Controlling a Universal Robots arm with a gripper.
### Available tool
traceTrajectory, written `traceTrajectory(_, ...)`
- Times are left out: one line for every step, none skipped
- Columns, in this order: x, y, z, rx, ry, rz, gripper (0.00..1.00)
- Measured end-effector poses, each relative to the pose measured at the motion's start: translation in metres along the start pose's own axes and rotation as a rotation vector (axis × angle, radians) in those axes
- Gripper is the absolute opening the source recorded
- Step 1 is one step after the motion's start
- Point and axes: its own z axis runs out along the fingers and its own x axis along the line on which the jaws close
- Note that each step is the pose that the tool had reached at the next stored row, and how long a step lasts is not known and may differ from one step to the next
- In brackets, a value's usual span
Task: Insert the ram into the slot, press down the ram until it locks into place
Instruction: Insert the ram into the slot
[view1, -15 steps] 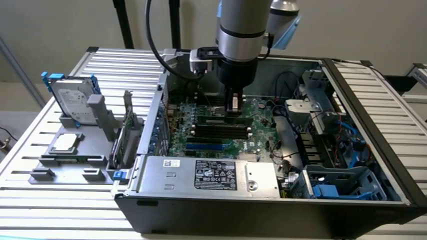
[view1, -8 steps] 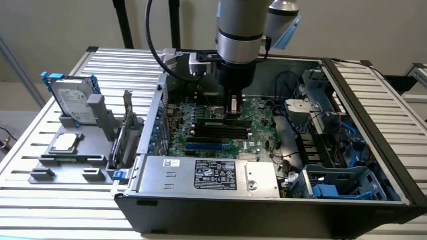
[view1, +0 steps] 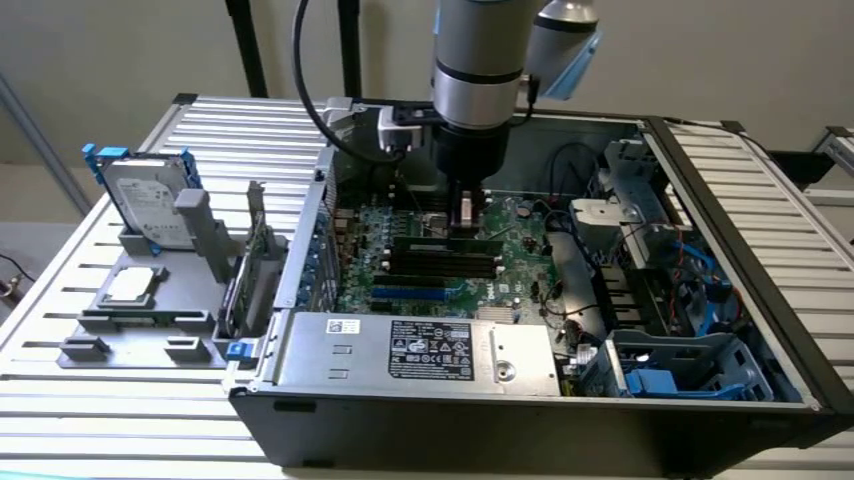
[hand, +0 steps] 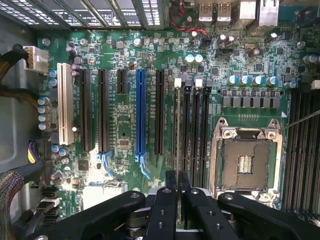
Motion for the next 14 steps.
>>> traceTrajectory(-0.0004, 0.0001, 0.0006, -0.0001, 0.0004, 0.000, 0.13)
traceTrajectory(-0.0006, 0.0002, 0.0012, -0.0001, 0.0009, 0.000, 0.13)
traceTrajectory(-0.0007, 0.0003, 0.0019, -0.0001, 0.0019, 0.000, 0.13)
traceTrajectory(-0.0009, 0.0003, 0.0025, -0.0002, 0.0029, 0.001, 0.13)
traceTrajectory(-0.0010, 0.0004, 0.0031, -0.0001, 0.0034, 0.001, 0.13)
traceTrajectory(-0.0012, 0.0004, 0.0036, -0.0001, 0.0040, 0.001, 0.13)
traceTrajectory(-0.0012, 0.0004, 0.0040, -0.0001, 0.0044, 0.001, 0.13)
traceTrajectory(-0.0012, 0.0004, 0.0044, -0.0002, 0.0048, 0.001, 0.13)
traceTrajectory(-0.0013, 0.0004, 0.0047, -0.0001, 0.0051, 0.001, 0.13)
traceTrajectory(-0.0013, 0.0005, 0.0051, -0.0001, 0.0052, 0.001, 0.13)
traceTrajectory(-0.0014, 0.0005, 0.0055, -0.0001, 0.0054, 0.001, 0.13)
traceTrajectory(-0.0014, 0.0005, 0.0058, -0.0001, 0.0055, 0.001, 0.13)
traceTrajectory(-0.0015, 0.0005, 0.0063, -0.0001, 0.0057, 0.002, 0.13)
traceTrajectory(-0.0016, 0.0005, 0.0069, -0.0001, 0.0058, 0.002, 0.13)
